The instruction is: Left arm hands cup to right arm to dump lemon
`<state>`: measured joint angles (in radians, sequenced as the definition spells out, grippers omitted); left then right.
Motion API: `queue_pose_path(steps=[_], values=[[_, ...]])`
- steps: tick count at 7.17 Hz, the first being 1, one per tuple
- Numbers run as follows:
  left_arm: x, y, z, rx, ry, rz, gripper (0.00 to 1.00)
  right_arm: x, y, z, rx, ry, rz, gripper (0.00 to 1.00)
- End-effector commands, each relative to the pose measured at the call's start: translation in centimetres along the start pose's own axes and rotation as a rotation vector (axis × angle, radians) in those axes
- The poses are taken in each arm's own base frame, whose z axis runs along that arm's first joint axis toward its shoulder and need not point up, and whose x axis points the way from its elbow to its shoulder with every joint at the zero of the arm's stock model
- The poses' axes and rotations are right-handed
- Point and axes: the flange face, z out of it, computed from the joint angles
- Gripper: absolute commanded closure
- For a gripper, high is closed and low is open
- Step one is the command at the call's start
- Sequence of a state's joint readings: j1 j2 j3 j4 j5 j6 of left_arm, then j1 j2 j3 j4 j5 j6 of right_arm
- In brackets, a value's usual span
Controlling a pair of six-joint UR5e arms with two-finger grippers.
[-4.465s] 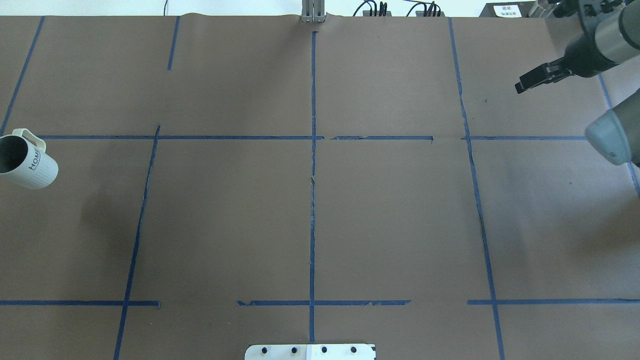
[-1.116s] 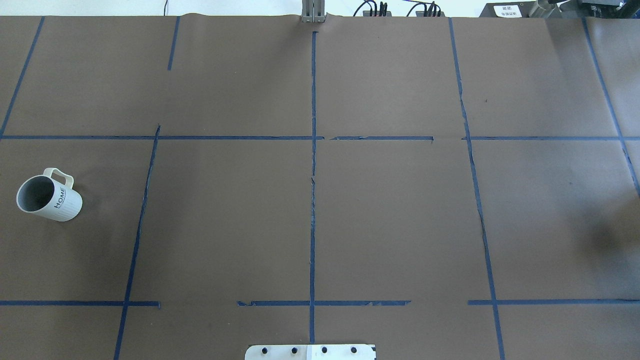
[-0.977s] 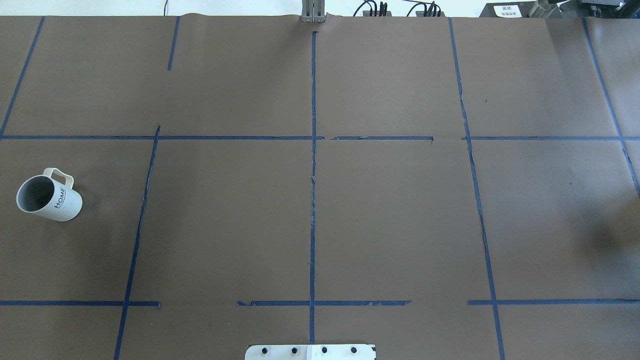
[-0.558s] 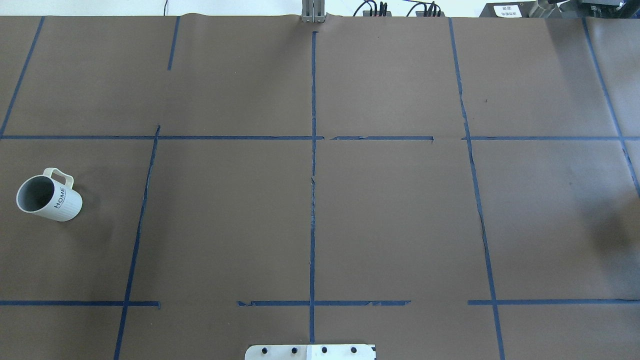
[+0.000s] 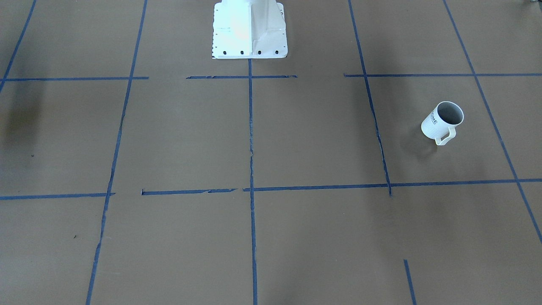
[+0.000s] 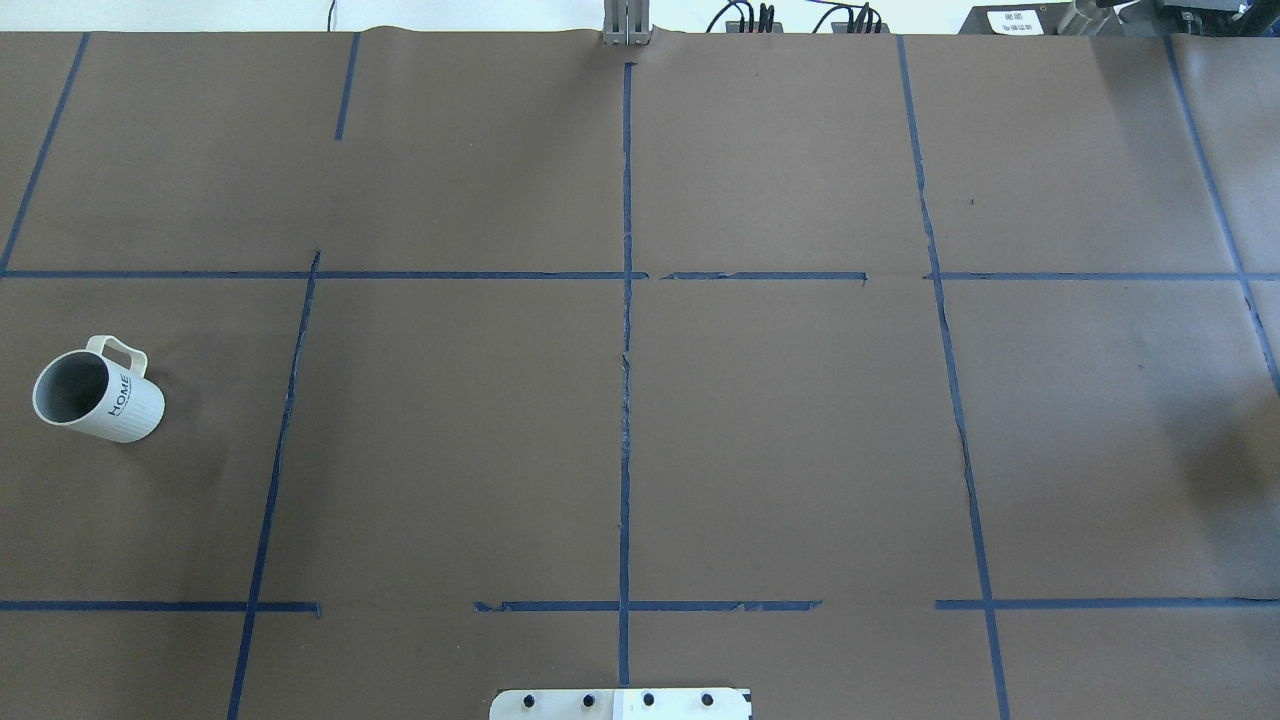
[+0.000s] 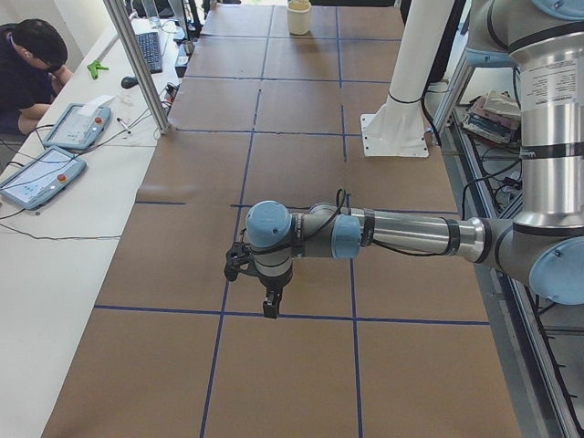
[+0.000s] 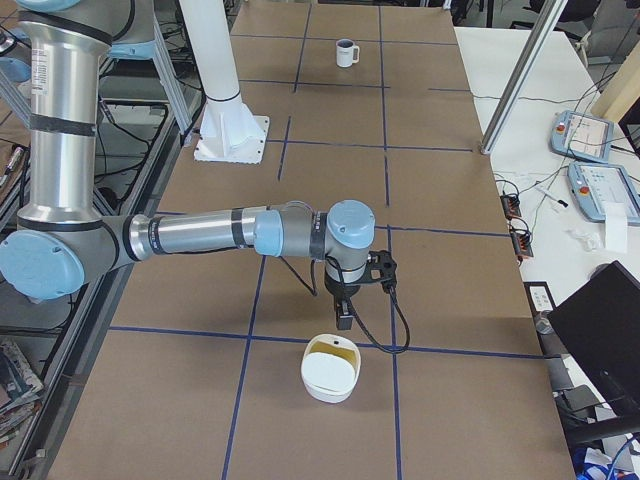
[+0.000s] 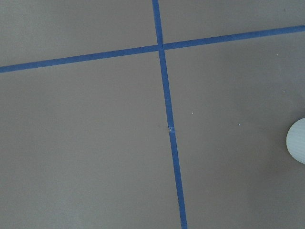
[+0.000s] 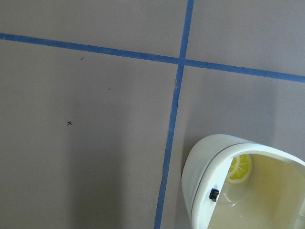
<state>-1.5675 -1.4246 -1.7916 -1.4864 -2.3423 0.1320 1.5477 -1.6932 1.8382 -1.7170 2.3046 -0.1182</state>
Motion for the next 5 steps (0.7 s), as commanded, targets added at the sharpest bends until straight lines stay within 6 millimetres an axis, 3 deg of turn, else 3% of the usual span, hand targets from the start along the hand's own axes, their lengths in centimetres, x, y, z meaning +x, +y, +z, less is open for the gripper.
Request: queue_pose_path(steps=[1,2,5], values=[[-0.3,0.0,0.4,-0.007,-0.001,-0.007,0.00,0.0,0.1,0.0,0.000,-0.001,0.008,0.00],[-0.5,0.2,0.5,-0.011,-0.003,-0.009,0.00,0.0,0.1,0.1,-0.002,-0.001,0.012,0.00],[-1.4,3.5,1.6,-0.041,-0.022,-0.041,0.00,0.1,0.4,0.4,-0.009,-0.004,0.016,0.00]])
